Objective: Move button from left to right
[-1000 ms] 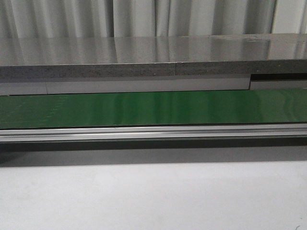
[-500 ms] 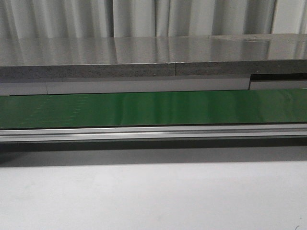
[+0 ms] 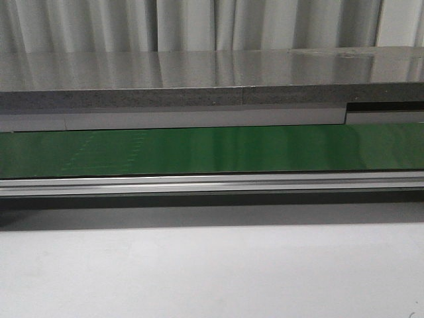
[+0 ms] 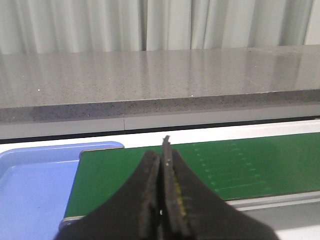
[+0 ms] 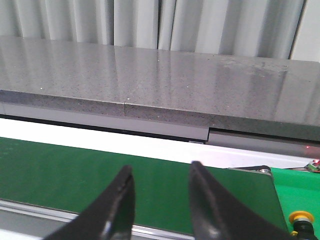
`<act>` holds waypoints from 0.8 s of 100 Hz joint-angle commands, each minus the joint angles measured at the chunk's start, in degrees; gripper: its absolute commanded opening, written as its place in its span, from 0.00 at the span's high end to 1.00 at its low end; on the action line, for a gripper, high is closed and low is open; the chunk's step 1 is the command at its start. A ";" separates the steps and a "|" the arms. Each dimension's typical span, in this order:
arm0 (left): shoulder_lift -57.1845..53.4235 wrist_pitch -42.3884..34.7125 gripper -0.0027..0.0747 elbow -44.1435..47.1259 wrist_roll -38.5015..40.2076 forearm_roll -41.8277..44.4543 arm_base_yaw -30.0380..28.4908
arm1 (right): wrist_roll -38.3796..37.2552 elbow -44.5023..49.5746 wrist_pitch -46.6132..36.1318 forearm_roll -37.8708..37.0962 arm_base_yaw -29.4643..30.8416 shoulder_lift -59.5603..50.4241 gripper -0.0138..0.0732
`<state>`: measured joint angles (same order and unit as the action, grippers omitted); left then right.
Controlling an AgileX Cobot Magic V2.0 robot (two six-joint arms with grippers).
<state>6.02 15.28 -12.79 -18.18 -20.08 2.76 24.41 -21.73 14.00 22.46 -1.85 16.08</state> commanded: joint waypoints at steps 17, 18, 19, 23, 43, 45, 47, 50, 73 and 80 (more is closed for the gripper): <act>0.57 -4.12 0.99 -1.45 0.31 -0.87 0.48 | -0.08 -1.30 -4.70 0.74 0.17 0.40 0.91; 0.57 -4.12 0.99 -1.45 0.31 -0.87 0.48 | -0.08 -1.30 -4.78 0.74 0.17 0.40 0.93; 0.57 -4.12 0.99 -1.45 0.31 -0.87 0.48 | -0.08 -1.30 -4.78 0.74 0.17 0.40 0.92; 0.57 -4.12 0.99 -1.45 0.31 -0.87 0.48 | -0.08 -1.30 -5.05 0.74 0.17 0.40 0.91; 0.57 -4.12 0.99 -1.45 0.31 -0.87 0.48 | -0.08 -1.30 -5.84 0.74 0.17 0.40 0.92; 0.57 -4.12 0.99 -1.45 0.31 -0.87 0.48 | -0.08 -1.30 -5.84 0.74 0.17 0.40 0.92; 0.57 -4.12 0.99 -1.45 0.31 -0.87 0.48 | -0.08 -1.30 -5.84 0.74 0.17 0.40 0.92; 0.57 -4.12 0.99 -1.45 0.31 -0.87 0.48 | -0.08 -1.30 -5.84 0.74 0.17 0.40 0.92; 0.57 -4.12 0.99 -1.45 0.31 -0.87 0.48 | -0.08 -1.30 -5.78 0.74 0.17 0.40 0.92; 0.57 -4.12 0.99 -1.45 0.31 -0.87 0.48 | -0.08 -1.30 -5.78 0.74 0.17 0.40 0.92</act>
<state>6.02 15.28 -12.79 -18.18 -20.08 2.76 24.41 -21.73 12.81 22.46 -1.85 16.08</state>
